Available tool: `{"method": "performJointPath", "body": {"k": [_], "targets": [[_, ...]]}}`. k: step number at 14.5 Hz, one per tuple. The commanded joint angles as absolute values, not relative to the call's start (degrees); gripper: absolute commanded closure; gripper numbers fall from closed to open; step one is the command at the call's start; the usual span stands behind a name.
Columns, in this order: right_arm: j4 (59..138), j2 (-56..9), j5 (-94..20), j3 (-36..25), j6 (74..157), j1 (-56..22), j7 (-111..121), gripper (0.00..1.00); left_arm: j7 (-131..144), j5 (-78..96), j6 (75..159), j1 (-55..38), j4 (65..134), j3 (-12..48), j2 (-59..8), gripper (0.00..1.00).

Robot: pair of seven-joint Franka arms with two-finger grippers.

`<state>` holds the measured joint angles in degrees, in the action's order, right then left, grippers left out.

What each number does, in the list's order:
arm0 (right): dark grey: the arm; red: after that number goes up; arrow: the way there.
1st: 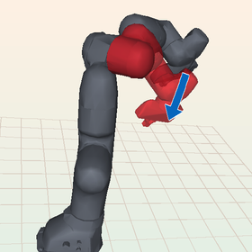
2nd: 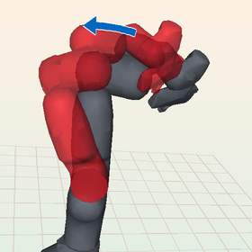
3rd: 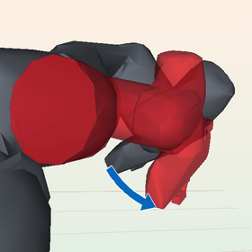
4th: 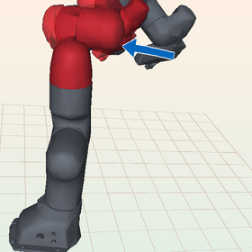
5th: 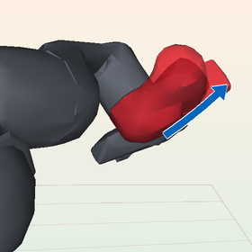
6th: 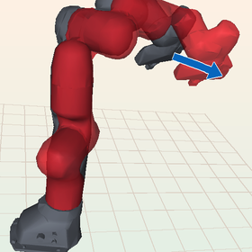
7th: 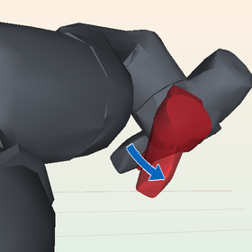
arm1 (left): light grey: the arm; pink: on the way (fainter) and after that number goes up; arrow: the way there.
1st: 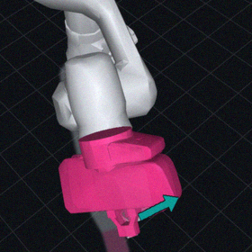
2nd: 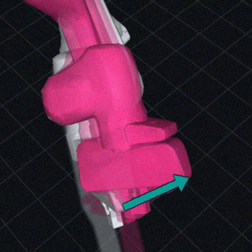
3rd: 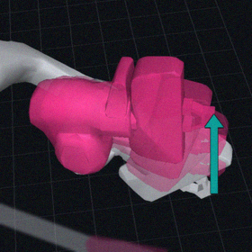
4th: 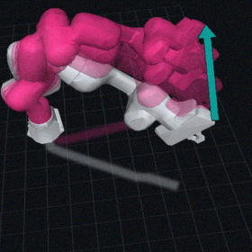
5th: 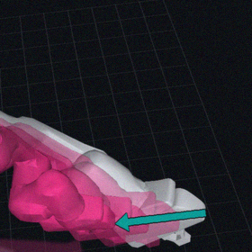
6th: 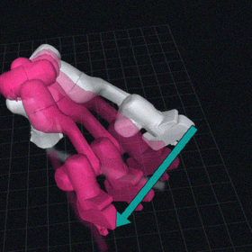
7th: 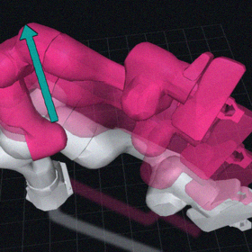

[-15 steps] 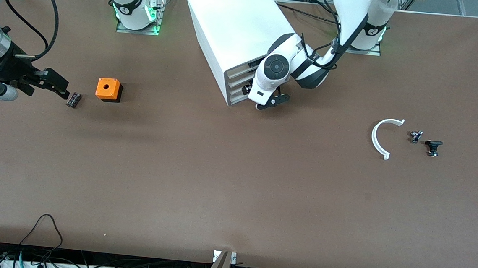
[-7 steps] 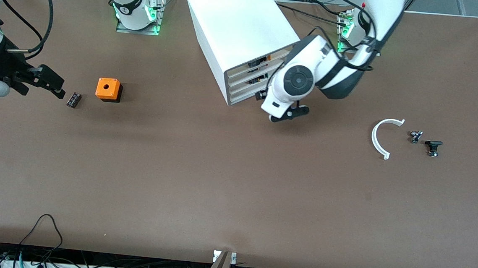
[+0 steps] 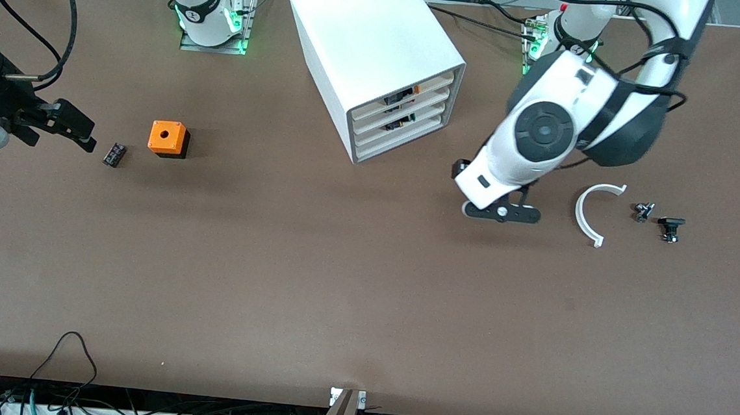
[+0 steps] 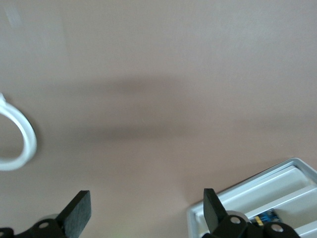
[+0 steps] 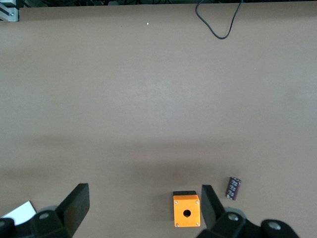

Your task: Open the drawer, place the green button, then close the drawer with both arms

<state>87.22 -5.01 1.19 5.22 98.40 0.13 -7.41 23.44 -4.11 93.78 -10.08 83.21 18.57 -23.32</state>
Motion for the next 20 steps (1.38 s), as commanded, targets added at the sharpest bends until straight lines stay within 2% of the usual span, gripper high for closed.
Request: {"method": "performJointPath", "body": {"k": [1,5,7,9,12,14,15,20], "targets": [[85.4,-5.9,2.9,6.1,96.4,0.5,-8.0,0.00,11.2,-5.3,91.9,-5.1,79.6,18.9,-22.2,0.00],[85.3,-6.4,2.1,6.0,95.5,0.7,-7.8,0.00,2.2,-5.0,85.1,0.8,76.6,19.1,-18.4,0.00],[85.3,-6.4,1.7,6.0,95.4,0.8,-7.7,0.00,-2.5,-4.0,85.0,3.6,76.6,18.9,-16.6,0.00],[85.3,-6.4,1.7,5.9,95.4,0.8,-7.7,0.00,-2.9,-1.0,86.5,2.6,79.3,14.0,-12.6,0.00],[85.3,-6.4,1.7,5.9,95.5,0.8,-7.6,0.00,-3.4,2.3,93.3,-0.3,90.3,5.8,-4.2,0.00],[85.3,-6.4,1.7,5.9,95.7,0.8,-7.7,0.00,-3.3,2.4,101.0,-0.2,97.4,5.5,1.1,0.00],[85.3,-6.4,1.7,5.9,95.8,0.8,-7.7,0.00,-3.4,2.1,102.2,-0.3,100.0,5.5,3.1,0.00],[85.3,-6.5,1.8,5.9,95.8,0.9,-7.7,0.00,-3.3,1.7,96.7,0.5,99.3,5.5,3.2,0.00]]}}
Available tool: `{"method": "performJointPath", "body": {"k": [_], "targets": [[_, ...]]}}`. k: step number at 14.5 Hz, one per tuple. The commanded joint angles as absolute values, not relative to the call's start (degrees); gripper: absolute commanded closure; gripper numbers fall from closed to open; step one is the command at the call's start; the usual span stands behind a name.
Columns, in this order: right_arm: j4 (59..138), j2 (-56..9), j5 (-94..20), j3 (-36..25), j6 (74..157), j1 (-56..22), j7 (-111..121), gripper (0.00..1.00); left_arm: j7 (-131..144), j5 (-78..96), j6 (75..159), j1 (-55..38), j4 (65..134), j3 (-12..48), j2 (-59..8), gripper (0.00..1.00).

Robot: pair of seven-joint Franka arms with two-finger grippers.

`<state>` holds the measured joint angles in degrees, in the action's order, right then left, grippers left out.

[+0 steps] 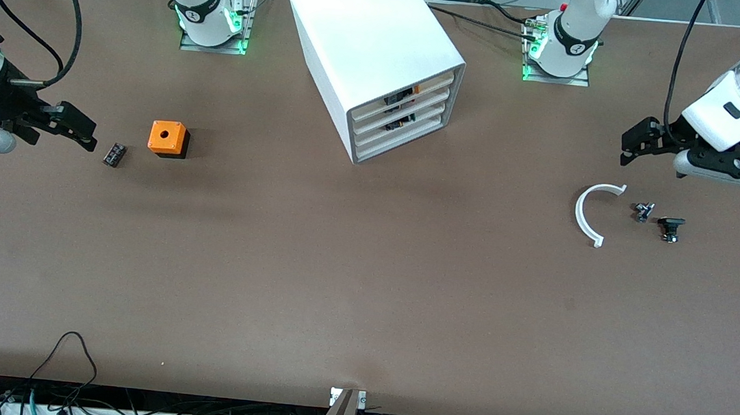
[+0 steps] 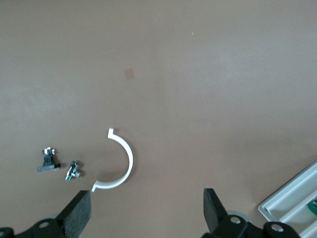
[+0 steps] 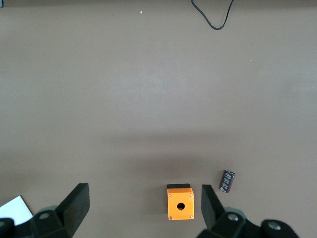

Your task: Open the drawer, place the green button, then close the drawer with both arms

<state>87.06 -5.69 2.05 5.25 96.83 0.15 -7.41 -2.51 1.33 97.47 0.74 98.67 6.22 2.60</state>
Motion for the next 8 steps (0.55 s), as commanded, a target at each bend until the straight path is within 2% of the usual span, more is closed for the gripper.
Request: {"method": "performJointPath", "body": {"k": [1,8], "targets": [[85.3,-6.4,1.7,5.9,95.8,0.9,-7.8,0.00,-3.3,1.6,96.7,0.5,99.1,5.4,3.0,0.00],[85.3,-6.4,1.7,5.9,95.8,1.0,-7.7,0.00,-3.1,1.5,96.7,0.4,96.1,5.7,0.9,0.00]]}}
